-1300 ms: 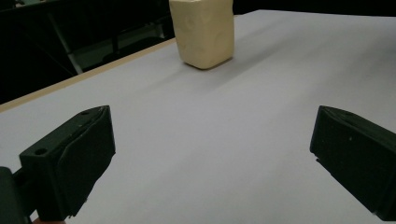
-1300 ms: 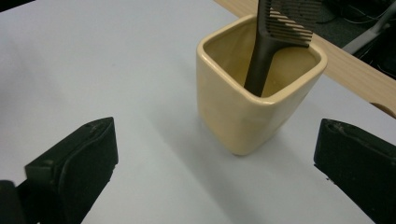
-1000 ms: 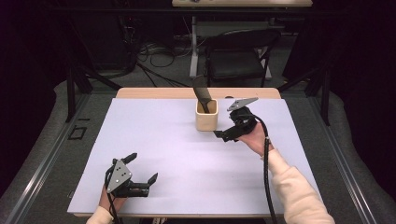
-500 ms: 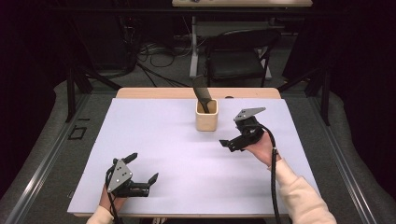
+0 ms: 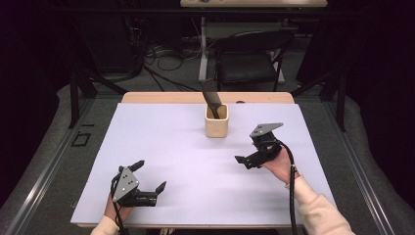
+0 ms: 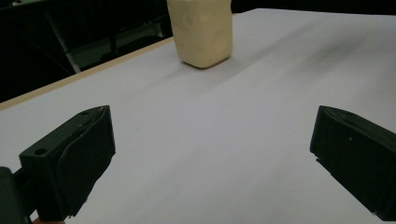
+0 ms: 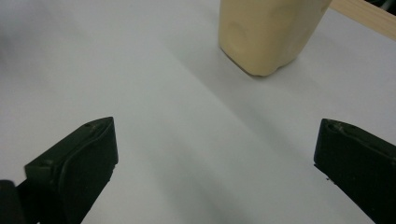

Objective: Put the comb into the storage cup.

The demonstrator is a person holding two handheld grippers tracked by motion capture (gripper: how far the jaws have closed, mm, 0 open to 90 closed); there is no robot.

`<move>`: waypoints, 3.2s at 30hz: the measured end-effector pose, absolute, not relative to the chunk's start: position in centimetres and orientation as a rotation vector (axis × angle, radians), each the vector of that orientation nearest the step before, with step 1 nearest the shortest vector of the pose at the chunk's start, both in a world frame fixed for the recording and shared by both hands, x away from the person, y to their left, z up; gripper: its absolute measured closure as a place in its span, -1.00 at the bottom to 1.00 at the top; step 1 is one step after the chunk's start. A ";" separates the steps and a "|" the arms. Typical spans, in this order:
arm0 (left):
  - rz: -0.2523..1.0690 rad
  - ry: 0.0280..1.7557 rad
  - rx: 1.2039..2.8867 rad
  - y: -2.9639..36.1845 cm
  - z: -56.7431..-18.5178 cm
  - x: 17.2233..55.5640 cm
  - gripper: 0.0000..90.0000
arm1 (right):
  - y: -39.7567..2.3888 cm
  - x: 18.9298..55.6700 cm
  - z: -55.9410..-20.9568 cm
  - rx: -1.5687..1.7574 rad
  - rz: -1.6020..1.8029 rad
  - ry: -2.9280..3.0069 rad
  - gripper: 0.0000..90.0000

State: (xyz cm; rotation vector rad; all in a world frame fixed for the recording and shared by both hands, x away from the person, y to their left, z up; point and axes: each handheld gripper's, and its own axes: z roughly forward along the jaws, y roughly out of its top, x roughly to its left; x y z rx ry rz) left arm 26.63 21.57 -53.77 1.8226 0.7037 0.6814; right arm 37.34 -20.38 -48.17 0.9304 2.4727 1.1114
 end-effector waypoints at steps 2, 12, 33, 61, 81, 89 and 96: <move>0.682 0.704 1.821 21.6 -53.8 26.6 -1.00 | -20.5 37.1 -48.3 0.926 1.107 2.472 -1.00; 0.680 0.702 1.823 21.6 -53.8 26.6 -1.00 | -21.1 35.7 -48.5 0.914 1.123 2.453 -1.00; 0.676 0.703 1.824 21.6 -53.8 26.6 -1.00 | -22.4 33.0 -49.2 0.901 1.156 2.415 -1.00; 0.674 0.704 1.828 21.5 -53.8 26.6 -1.00 | -24.1 29.3 -49.8 0.852 1.176 2.346 -1.00; 0.673 0.706 1.827 21.5 -53.9 26.7 -1.00 | -25.3 27.5 -50.2 0.827 1.191 2.294 -1.00; 0.675 0.707 1.826 21.5 -53.9 26.7 -1.00 | -26.0 26.6 -50.1 0.824 1.223 2.239 -1.00; 0.680 0.706 1.830 21.6 -53.8 26.7 -1.00 | -26.4 26.2 -50.2 0.827 1.224 2.225 -1.00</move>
